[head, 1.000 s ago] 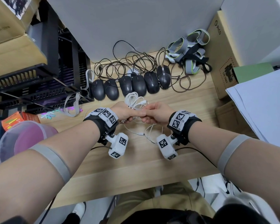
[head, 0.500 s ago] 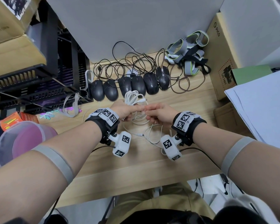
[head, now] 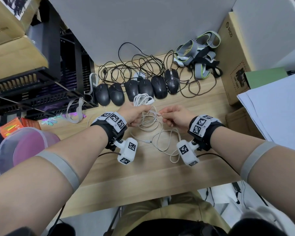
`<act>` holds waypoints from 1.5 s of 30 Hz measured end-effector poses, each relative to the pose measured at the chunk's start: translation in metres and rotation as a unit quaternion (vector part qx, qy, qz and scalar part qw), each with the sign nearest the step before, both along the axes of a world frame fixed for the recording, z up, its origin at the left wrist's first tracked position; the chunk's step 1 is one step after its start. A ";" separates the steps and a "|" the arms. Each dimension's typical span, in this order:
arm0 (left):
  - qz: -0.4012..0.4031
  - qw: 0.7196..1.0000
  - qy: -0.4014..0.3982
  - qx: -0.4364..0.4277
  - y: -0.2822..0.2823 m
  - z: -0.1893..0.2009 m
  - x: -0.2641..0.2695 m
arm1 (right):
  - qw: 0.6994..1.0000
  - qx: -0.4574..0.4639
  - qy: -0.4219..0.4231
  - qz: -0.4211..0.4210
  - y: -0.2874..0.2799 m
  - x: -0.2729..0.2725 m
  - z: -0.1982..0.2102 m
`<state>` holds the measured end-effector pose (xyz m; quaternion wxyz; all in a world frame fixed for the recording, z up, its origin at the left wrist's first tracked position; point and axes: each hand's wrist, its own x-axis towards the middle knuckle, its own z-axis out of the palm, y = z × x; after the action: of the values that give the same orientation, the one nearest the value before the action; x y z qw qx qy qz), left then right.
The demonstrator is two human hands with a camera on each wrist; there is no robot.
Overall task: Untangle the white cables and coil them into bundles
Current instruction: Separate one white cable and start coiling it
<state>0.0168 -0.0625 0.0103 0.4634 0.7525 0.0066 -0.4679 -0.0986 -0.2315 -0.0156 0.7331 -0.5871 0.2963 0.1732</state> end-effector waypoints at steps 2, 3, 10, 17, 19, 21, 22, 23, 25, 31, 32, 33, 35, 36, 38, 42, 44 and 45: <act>-0.027 1.000 0.003 0.006 0.000 0.000 -0.002 | 1.000 0.010 0.005 0.015 0.001 0.000 -0.002; -0.040 0.999 -0.003 0.017 0.000 0.001 -0.002 | 0.999 0.010 0.009 0.031 0.003 -0.001 0.000; -0.116 0.989 0.001 0.092 -0.006 0.003 -0.009 | 0.991 -0.035 -0.030 0.124 0.029 0.004 0.016; -0.127 0.984 -0.007 0.124 -0.006 0.001 -0.012 | 0.983 -0.151 -0.066 0.081 0.037 0.006 0.013; -0.124 0.985 0.000 0.124 -0.009 0.002 -0.012 | 0.987 -0.142 -0.060 0.052 0.038 0.006 0.014; -0.101 0.990 0.020 0.094 -0.009 0.002 -0.013 | 0.989 -0.135 -0.050 0.037 0.038 0.006 0.012; -0.089 0.993 0.025 0.070 -0.008 0.001 -0.012 | 0.989 -0.132 -0.051 0.034 0.037 0.007 0.012; -0.081 0.995 0.025 0.045 -0.006 -0.001 -0.012 | 0.990 -0.129 -0.056 0.034 0.036 0.007 0.012; -0.078 0.997 0.021 0.011 -0.004 -0.003 -0.013 | 0.991 -0.116 -0.065 0.036 0.036 0.009 0.013; -0.105 0.992 -0.063 0.032 -0.007 0.004 -0.013 | 0.996 -0.061 -0.045 0.049 0.036 0.009 0.019; -0.117 0.988 -0.089 0.049 -0.007 0.003 -0.013 | 0.995 -0.064 -0.049 0.055 0.037 0.010 0.020; -0.125 0.984 -0.107 0.063 -0.007 0.002 -0.014 | 0.994 -0.076 -0.053 0.062 0.038 0.011 0.020; -0.125 0.983 -0.115 0.073 -0.008 0.000 -0.015 | 0.988 -0.126 -0.060 0.067 0.040 0.013 0.020; -0.123 0.983 -0.114 0.073 -0.009 -0.001 -0.016 | 0.984 -0.152 -0.063 0.066 0.041 0.013 0.019; -0.120 0.984 -0.110 0.074 -0.010 -0.003 -0.017 | 0.983 -0.163 -0.065 0.051 0.040 0.014 0.017; -0.090 0.992 -0.073 0.052 -0.008 -0.009 -0.015 | 0.985 -0.161 -0.058 0.012 0.039 0.016 0.013; -0.090 0.993 -0.062 0.046 -0.007 -0.010 -0.015 | 0.985 -0.165 -0.058 0.005 0.038 0.015 0.012; -0.087 0.994 -0.053 0.042 -0.007 -0.010 -0.015 | 0.985 -0.165 -0.058 0.003 0.037 0.015 0.010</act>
<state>0.0014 -0.0699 -0.0002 0.3886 0.7927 -0.0640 -0.4654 -0.0836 -0.1942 -0.0053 0.6415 -0.7102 0.2760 0.0895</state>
